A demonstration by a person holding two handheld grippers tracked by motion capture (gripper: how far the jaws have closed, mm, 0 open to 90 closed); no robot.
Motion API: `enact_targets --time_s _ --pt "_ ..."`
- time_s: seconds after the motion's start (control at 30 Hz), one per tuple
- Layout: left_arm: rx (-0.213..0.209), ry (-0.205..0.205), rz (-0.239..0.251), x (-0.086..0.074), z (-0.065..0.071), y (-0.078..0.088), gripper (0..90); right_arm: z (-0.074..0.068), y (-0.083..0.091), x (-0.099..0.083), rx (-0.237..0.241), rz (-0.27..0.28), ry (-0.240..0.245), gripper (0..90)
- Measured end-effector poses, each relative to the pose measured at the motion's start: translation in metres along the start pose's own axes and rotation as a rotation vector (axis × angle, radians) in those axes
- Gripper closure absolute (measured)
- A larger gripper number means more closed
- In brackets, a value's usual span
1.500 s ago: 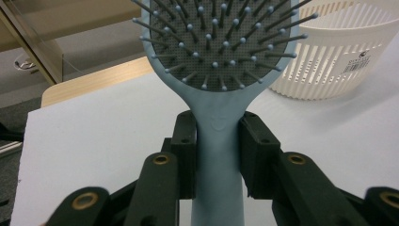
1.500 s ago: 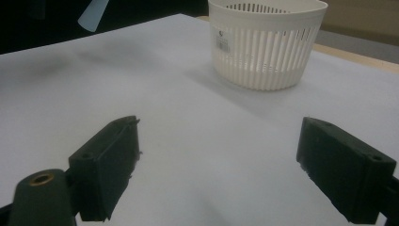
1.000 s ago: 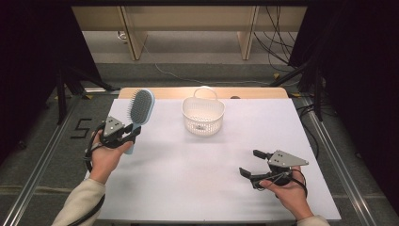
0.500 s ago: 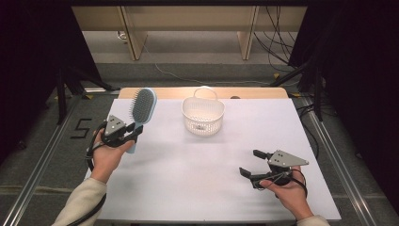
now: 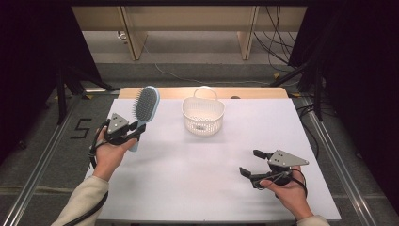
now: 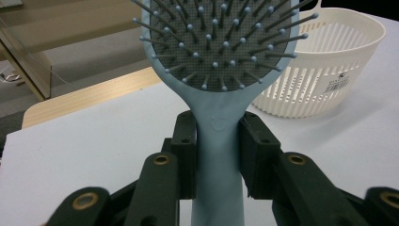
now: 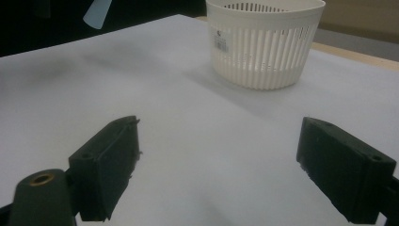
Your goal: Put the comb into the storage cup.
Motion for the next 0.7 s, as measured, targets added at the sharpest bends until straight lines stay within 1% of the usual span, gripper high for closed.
enact_targets --time_s 0.2,0.47,0.7 --pt "0.001 0.002 0.005 0.0002 0.0025 -0.0018 69.6 0.0 0.0001 0.0001 -0.001 0.003 -0.003 14.6" --pt "-0.009 0.002 0.008 0.0012 0.0045 -0.003 69.6 0.0004 0.0002 0.0 -0.004 0.004 -0.004 14.6" --pt "-0.013 0.004 0.018 0.0053 0.0053 -0.0034 69.6 0.0004 0.0 -0.0001 -0.003 0.004 -0.004 14.6"
Point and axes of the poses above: each handheld gripper's, and its own axes: y roughly backward along the jaws, x roughly out of its top, z roughly to its right, the point moved 2 cm from there along -y, roughly forward along the jaws, and after that the axes turned 11 degrees about x, right-handed, at the moved point
